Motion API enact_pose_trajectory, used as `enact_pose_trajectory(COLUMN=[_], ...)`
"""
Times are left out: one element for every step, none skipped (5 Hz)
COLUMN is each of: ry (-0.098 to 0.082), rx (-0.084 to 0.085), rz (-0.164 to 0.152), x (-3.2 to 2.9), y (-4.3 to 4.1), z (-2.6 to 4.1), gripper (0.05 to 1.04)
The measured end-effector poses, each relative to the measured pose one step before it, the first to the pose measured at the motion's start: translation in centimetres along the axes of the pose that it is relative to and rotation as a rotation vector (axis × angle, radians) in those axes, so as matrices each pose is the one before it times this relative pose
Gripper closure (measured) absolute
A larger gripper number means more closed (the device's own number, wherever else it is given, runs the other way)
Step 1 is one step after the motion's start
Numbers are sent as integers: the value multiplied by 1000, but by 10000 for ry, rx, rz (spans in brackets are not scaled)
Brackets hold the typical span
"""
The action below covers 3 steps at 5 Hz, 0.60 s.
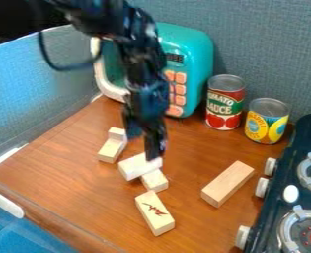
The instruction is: Put the rectangular block on top of the other rectangular block
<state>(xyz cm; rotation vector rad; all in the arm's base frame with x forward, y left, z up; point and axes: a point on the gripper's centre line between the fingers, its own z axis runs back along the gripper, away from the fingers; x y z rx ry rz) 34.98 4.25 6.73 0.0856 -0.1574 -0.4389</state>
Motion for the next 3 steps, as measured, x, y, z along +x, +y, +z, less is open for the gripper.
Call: enact_pose_trajectory(ry=[-780, -24, 547], rx=[347, 270, -431], rz=[624, 105, -947], x=[-455, -342, -105], y=[1132, 285, -122], z=[3894, 1927, 324], gripper=[83, 83, 83])
